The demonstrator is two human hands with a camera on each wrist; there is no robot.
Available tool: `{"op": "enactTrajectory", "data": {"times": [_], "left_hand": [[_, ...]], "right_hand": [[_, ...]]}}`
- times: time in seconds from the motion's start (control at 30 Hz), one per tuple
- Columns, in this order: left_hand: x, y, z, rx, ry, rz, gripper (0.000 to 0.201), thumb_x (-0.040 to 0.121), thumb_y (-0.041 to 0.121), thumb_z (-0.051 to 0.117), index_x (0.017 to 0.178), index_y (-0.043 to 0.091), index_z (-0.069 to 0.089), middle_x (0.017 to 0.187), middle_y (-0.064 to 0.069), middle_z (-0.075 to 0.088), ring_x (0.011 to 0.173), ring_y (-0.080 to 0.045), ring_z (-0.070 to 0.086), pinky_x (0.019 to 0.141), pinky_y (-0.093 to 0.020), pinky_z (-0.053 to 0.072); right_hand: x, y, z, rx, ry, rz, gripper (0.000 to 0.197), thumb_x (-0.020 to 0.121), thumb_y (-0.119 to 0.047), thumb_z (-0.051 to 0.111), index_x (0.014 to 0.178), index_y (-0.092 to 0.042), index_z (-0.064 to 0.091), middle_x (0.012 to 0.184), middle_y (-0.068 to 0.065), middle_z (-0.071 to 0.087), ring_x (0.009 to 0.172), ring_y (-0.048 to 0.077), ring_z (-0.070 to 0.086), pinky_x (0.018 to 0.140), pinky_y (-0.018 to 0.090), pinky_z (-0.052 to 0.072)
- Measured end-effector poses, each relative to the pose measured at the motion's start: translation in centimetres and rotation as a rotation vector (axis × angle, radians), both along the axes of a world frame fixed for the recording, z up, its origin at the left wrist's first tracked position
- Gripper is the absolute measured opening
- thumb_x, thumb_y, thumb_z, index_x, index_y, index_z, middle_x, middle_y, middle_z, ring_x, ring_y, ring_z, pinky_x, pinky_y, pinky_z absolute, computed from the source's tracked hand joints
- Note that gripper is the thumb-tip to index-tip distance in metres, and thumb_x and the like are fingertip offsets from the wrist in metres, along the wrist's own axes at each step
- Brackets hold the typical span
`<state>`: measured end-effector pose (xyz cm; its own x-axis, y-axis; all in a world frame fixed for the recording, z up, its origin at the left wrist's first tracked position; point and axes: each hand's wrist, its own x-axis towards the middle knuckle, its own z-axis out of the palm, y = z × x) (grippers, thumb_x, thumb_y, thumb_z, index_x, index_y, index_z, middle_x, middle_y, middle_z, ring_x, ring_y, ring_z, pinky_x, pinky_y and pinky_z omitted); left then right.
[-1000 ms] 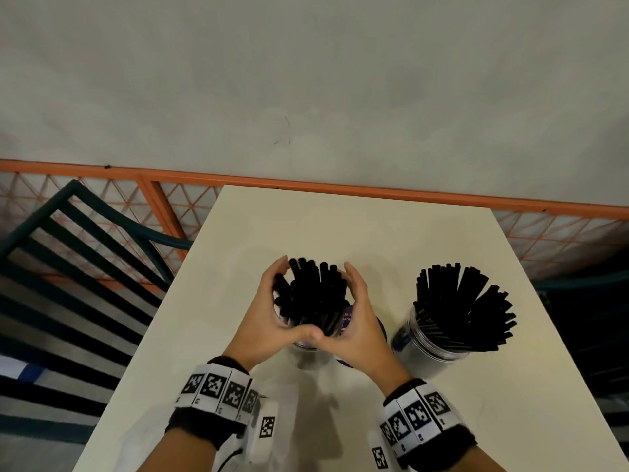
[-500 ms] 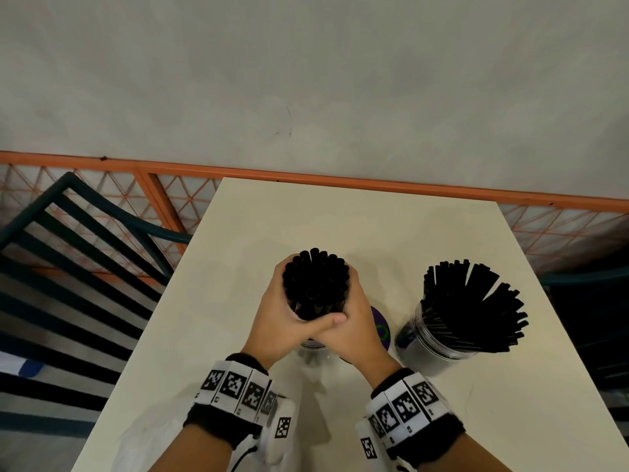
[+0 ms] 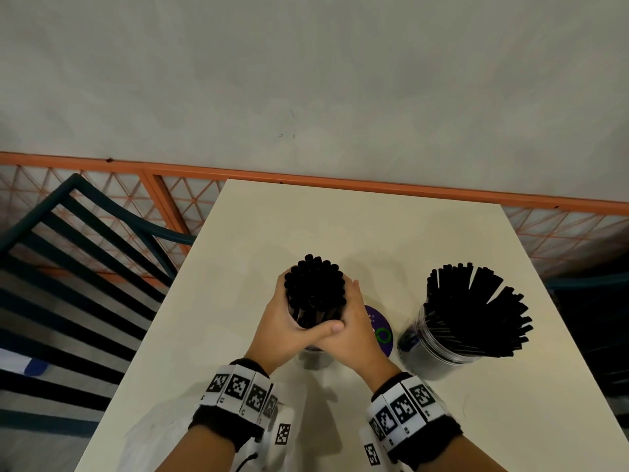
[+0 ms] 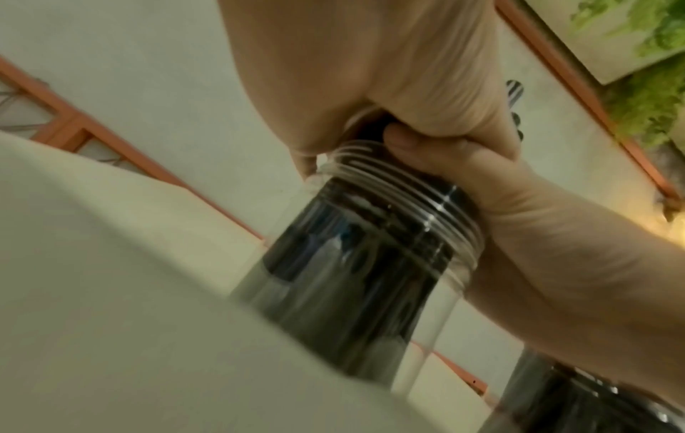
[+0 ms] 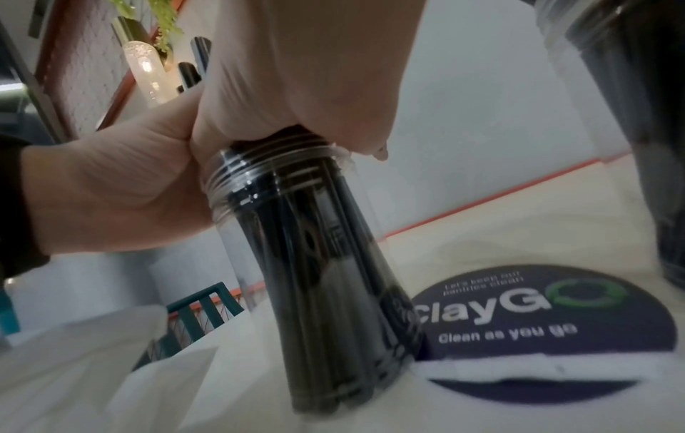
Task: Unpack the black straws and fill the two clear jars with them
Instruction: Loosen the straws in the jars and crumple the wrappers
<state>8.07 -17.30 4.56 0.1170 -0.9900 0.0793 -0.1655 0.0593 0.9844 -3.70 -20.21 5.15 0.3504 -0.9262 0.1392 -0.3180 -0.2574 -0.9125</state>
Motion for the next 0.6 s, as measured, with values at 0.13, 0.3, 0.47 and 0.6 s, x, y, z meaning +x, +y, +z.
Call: {"op": "enactTrajectory", "data": {"times": [0.13, 0.3, 0.47, 0.6], "left_hand": [[-0.1, -0.2, 0.1, 0.003, 0.004, 0.001, 0.076, 0.049, 0.038, 0.083, 0.112, 0.039, 0.04, 0.111, 0.016, 0.057, 0.106, 0.007, 0.056, 0.084, -0.008, 0.045], [-0.1, -0.3, 0.1, 0.005, 0.011, -0.002, 0.078, 0.048, 0.041, 0.083, 0.113, 0.038, 0.039, 0.112, 0.015, 0.057, 0.106, 0.006, 0.056, 0.085, -0.01, 0.046], [0.7, 0.0, 0.2, 0.058, 0.004, -0.109, 0.11, 0.041, 0.046, 0.087, 0.13, 0.044, 0.022, 0.132, 0.02, 0.042, 0.121, 0.012, 0.042, 0.094, -0.006, 0.038], [3.2, 2.3, -0.3, 0.18, -0.112, -0.173, 0.145, 0.031, 0.061, 0.083, 0.14, 0.041, -0.011, 0.147, 0.015, 0.015, 0.134, 0.013, 0.015, 0.098, 0.001, 0.017]], "right_hand": [[-0.1, -0.3, -0.4, 0.013, -0.018, 0.003, 0.061, 0.058, -0.041, 0.069, 0.1, -0.067, 0.034, 0.101, -0.052, 0.038, 0.105, -0.001, 0.051, 0.106, 0.057, 0.033], [-0.2, -0.6, -1.0, -0.001, -0.031, 0.028, 0.056, 0.058, -0.04, 0.068, 0.109, -0.041, 0.046, 0.098, -0.041, 0.046, 0.101, -0.017, 0.043, 0.109, 0.056, 0.029], [-0.8, -0.7, -2.1, -0.006, 0.054, 0.031, 0.098, 0.054, -0.059, 0.073, 0.135, -0.029, 0.027, 0.134, -0.009, 0.044, 0.131, 0.006, 0.035, 0.117, 0.053, 0.014], [-3.2, 1.1, -4.1, 0.264, 0.022, 0.0, 0.13, 0.037, -0.067, 0.082, 0.137, -0.051, -0.001, 0.155, -0.007, 0.009, 0.144, 0.014, 0.011, 0.116, 0.048, 0.024]]}}
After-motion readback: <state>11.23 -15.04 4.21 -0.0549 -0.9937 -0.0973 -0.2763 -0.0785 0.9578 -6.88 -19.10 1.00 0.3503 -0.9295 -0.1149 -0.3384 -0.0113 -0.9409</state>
